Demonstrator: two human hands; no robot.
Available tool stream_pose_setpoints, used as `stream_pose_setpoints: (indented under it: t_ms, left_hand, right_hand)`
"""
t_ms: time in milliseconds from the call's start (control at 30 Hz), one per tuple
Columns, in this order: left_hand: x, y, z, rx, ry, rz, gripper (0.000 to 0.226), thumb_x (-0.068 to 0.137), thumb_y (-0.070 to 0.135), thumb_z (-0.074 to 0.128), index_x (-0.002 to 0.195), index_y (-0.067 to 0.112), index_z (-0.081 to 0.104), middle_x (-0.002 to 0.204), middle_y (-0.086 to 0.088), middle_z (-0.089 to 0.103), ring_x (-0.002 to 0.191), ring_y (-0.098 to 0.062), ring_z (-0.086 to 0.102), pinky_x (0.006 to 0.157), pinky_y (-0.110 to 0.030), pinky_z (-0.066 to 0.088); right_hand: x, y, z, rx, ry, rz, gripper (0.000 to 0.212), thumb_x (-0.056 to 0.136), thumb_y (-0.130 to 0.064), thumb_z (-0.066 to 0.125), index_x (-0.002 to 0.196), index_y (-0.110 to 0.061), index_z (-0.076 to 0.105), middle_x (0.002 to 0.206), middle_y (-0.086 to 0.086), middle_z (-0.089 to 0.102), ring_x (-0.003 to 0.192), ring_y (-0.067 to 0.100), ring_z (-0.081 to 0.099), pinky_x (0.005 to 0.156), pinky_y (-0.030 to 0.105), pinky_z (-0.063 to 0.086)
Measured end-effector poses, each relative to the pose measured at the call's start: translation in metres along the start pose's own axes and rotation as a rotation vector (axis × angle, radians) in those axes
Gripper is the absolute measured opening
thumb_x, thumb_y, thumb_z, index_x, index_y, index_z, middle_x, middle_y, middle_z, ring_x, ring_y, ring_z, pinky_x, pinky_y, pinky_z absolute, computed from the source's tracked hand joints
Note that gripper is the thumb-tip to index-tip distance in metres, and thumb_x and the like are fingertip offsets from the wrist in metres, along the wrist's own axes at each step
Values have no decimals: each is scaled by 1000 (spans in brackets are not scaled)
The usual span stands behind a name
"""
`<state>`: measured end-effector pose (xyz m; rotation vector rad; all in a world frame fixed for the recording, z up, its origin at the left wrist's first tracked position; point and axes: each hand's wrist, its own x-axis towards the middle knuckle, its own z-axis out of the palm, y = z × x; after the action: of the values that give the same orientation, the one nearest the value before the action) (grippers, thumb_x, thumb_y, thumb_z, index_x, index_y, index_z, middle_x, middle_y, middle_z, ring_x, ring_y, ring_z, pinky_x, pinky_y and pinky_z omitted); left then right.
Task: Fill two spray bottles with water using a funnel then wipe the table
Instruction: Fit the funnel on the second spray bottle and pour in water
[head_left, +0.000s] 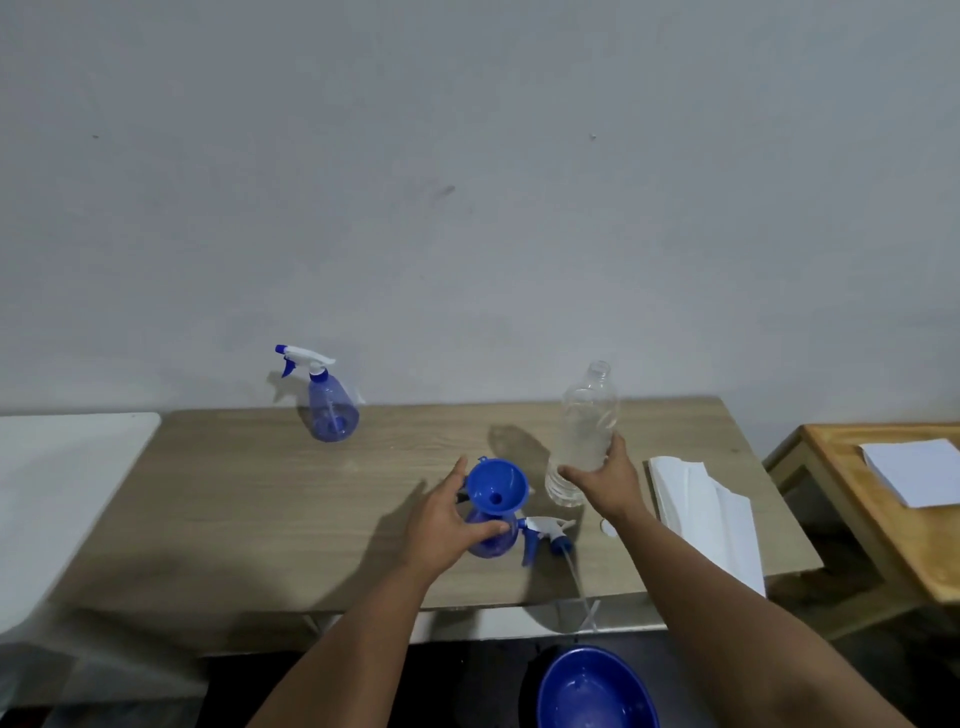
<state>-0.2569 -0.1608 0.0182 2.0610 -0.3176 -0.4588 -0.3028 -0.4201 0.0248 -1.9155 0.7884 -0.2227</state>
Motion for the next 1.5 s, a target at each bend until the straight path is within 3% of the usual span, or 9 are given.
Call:
stream_pose_setpoints:
  t_ms: [133, 333, 433, 600, 800, 933, 1067, 1300, 1500]
  left_hand:
    - [1, -11, -2, 27, -25, -35, 123, 59, 44, 96, 159, 31, 25, 139, 16, 58, 126, -6, 56, 100, -26, 47]
    - [4, -11, 4, 145, -85, -57, 68, 65, 36, 93, 125, 25, 61, 113, 12, 67, 106, -9, 64, 78, -20, 48]
    - [16, -16, 14, 137, -107, -128, 58, 60, 42, 91, 109, 23, 67, 98, 10, 73, 91, -10, 68, 82, -36, 57]
    - [33, -28, 31, 142, -109, -142, 42, 59, 40, 83, 91, 15, 72, 83, -2, 75, 81, -23, 72, 76, -44, 58]
    - [35, -39, 43, 79, -96, -208, 28, 75, 28, 82, 98, 16, 71, 97, -7, 74, 99, -32, 70, 80, -32, 54]
    - [40, -52, 43, 55, -70, -184, 26, 68, 19, 86, 74, 31, 63, 77, 1, 67, 82, -30, 67, 76, -41, 56]
    - [38, -43, 38, 44, -69, -179, 25, 79, -4, 78, 87, 15, 64, 76, 0, 64, 78, -22, 61, 58, -12, 49]
    - [43, -36, 28, 189, -161, -63, 27, 81, 23, 79, 106, 28, 71, 95, 3, 74, 90, -19, 69, 80, -29, 55]
    - [41, -41, 13, 250, -190, 60, 14, 81, 17, 75, 92, 20, 68, 89, 4, 65, 88, -21, 64, 66, -20, 41]
  right_hand:
    - [-18, 6, 2, -64, -7, 62, 79, 75, -21, 91, 142, -13, 51, 131, 9, 67, 118, 33, 66, 95, 41, 54]
    - [-35, 12, 5, -177, -187, 271, 39, 88, -17, 72, 121, 4, 71, 114, 24, 74, 87, 27, 68, 72, 40, 56]
    - [-42, -6, 9, -240, -184, 108, 20, 91, -15, 65, 99, -4, 79, 98, 15, 78, 87, 25, 71, 89, 47, 61]
    - [-50, -56, 20, -333, -135, -167, 20, 93, -38, 62, 101, -22, 71, 102, 0, 71, 93, 21, 68, 92, 46, 57]
    - [-43, -98, 51, -831, -456, -247, 119, 60, -84, 78, 155, -24, 38, 149, 9, 47, 130, 33, 55, 101, 45, 54]
    - [-40, -117, 67, -1071, -522, -297, 71, 67, -65, 86, 112, -14, 63, 109, 6, 65, 90, 26, 61, 72, 33, 51]
    - [-39, -121, 74, -1080, -542, -287, 49, 70, -51, 87, 82, -14, 57, 73, 1, 59, 76, 25, 63, 61, 32, 49]
    - [-22, -151, 50, -1045, -504, -184, 63, 75, -63, 79, 112, -14, 63, 99, 3, 66, 92, 25, 64, 75, 35, 53]
    - [-10, -124, 31, -394, -300, -8, 74, 73, -44, 85, 132, -17, 49, 120, 1, 65, 107, 22, 64, 92, 39, 57]
